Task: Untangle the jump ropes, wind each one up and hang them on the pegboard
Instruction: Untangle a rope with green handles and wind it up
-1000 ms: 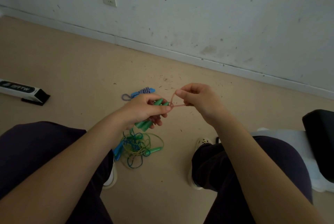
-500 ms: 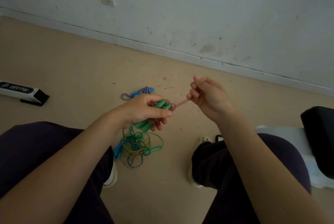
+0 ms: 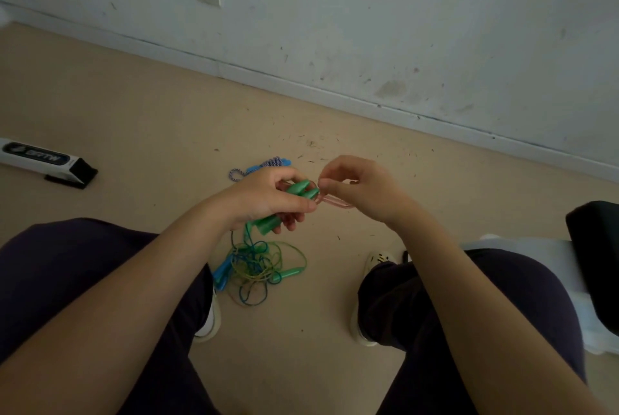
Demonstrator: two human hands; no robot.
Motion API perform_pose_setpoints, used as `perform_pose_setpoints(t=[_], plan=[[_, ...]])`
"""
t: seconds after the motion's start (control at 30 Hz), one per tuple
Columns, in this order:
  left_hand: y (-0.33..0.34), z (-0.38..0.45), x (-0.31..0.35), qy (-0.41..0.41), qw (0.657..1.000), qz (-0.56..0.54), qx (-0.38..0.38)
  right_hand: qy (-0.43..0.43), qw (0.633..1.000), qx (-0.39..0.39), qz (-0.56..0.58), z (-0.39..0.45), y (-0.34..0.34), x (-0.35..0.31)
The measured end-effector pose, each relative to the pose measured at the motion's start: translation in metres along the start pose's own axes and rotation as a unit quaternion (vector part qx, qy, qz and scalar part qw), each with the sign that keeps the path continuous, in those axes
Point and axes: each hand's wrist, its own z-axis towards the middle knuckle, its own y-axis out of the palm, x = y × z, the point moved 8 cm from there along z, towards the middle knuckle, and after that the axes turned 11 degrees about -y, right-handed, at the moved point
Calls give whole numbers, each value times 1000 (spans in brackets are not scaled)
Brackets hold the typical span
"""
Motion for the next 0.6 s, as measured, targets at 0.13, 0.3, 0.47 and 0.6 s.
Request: perform_pose_setpoints(t=[0.13, 0.3, 0.47, 0.6], plan=[[-8, -1, 0, 4, 999, -4, 34, 37, 995, -87, -40, -5, 3, 4], [-12, -4, 3, 15, 999, -9, 40, 21, 998, -49, -29, -7, -6, 2], [-11, -5, 5, 21, 999, -5, 48, 24, 998, -42, -31, -9, -7, 3], [-18, -6, 7, 27, 995, -17, 97, 24, 999, -28, -22, -9, -11, 0]])
